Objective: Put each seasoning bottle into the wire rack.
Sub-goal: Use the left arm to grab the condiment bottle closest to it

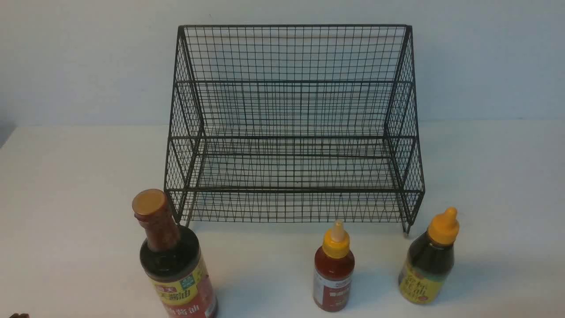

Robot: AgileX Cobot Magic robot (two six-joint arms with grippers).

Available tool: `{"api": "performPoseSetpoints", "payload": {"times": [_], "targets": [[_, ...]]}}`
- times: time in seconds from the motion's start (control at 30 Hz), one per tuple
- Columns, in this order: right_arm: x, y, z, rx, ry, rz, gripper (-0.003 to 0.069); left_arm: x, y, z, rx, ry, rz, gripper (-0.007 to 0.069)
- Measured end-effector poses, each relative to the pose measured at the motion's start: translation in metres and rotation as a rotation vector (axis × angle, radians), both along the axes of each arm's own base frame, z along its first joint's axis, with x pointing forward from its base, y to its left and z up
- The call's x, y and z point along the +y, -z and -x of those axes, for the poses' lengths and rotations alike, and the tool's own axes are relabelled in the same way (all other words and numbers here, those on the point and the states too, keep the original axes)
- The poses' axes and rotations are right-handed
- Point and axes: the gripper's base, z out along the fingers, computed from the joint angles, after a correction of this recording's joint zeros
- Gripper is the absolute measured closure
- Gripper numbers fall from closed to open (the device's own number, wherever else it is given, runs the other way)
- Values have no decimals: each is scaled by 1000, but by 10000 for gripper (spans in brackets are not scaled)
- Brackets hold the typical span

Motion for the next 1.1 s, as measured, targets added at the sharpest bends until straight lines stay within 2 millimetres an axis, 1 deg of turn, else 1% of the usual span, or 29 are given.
{"api": "performPoseSetpoints", "payload": {"times": [0.73, 1.1], "targets": [[0, 0, 0, 0, 0, 0, 673, 0, 0, 0, 0, 0, 0, 629], [0, 0, 0, 0, 0, 0, 673, -1, 0, 0, 0, -1, 37, 629]]}}
